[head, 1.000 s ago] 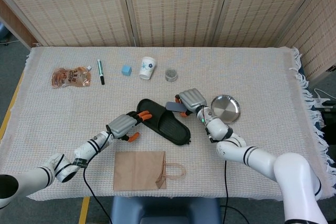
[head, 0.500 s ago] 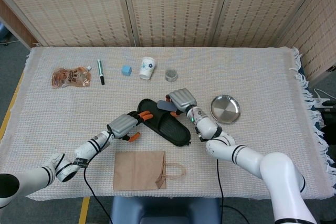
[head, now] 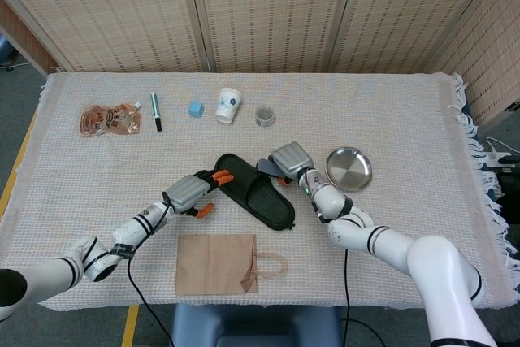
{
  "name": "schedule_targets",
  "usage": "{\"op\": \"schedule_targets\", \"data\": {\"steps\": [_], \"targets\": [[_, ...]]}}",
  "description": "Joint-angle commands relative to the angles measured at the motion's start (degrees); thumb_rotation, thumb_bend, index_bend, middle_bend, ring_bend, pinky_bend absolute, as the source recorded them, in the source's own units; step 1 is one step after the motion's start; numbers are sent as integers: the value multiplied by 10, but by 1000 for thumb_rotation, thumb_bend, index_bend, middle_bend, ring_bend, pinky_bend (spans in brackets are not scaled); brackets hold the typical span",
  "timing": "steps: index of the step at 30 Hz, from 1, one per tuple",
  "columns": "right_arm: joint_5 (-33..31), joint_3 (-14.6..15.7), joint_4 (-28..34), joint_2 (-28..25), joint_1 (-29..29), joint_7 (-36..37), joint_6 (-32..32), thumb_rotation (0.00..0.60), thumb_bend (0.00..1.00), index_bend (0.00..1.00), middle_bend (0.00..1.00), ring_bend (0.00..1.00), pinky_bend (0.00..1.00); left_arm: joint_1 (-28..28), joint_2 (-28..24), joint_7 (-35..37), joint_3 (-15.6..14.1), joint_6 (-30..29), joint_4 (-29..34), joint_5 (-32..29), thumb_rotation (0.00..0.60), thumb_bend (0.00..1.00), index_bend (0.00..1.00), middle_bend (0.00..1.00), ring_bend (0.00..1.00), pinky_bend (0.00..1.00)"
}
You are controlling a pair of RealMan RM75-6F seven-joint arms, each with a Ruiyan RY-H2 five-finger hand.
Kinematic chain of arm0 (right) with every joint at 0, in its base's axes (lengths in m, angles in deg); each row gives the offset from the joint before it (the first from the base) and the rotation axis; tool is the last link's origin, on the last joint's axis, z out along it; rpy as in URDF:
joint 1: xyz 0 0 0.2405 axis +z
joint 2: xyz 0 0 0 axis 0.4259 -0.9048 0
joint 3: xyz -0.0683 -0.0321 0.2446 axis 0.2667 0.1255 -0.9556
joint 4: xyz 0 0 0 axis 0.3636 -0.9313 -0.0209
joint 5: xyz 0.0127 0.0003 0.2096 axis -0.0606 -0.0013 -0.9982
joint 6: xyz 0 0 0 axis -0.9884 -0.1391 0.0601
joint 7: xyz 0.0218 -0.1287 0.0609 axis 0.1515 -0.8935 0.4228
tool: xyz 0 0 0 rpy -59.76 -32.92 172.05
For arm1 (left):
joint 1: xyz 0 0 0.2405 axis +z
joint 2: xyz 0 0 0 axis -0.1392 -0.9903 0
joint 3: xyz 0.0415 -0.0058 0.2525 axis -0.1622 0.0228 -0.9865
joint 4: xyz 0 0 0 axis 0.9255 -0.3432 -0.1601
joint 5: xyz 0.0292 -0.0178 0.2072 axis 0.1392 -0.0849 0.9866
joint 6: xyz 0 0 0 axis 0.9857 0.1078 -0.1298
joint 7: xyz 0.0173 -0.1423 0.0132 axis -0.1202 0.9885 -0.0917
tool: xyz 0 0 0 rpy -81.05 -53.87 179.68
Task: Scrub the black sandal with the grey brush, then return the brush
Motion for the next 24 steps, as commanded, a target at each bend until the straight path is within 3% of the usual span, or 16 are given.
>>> {"op": "schedule_targets", "data": {"steps": [1, 11, 20, 24], "targets": [[-6, -10, -3, 4, 7, 3, 2, 600, 392, 819, 574, 551, 828, 0, -1, -1, 0, -1, 1, 0, 600, 556, 0, 0, 0, 96], [-12, -20, -23, 26, 33, 5, -11, 600, 392, 808, 574, 550, 828, -5, 7, 2, 0, 3, -9, -1, 600, 556, 0, 0, 0, 101], [-18, 29, 0, -3, 23, -31, -28, 600, 391, 805, 575, 549, 828, -4, 7, -9, 0, 0, -7, -3, 600, 555, 0, 0, 0, 100], [-35, 36, 5, -1, 26, -46, -17, 600, 392, 804, 575, 549, 828, -6, 7, -14, 0, 2, -2, -4, 600, 556, 0, 0, 0, 100]]}}
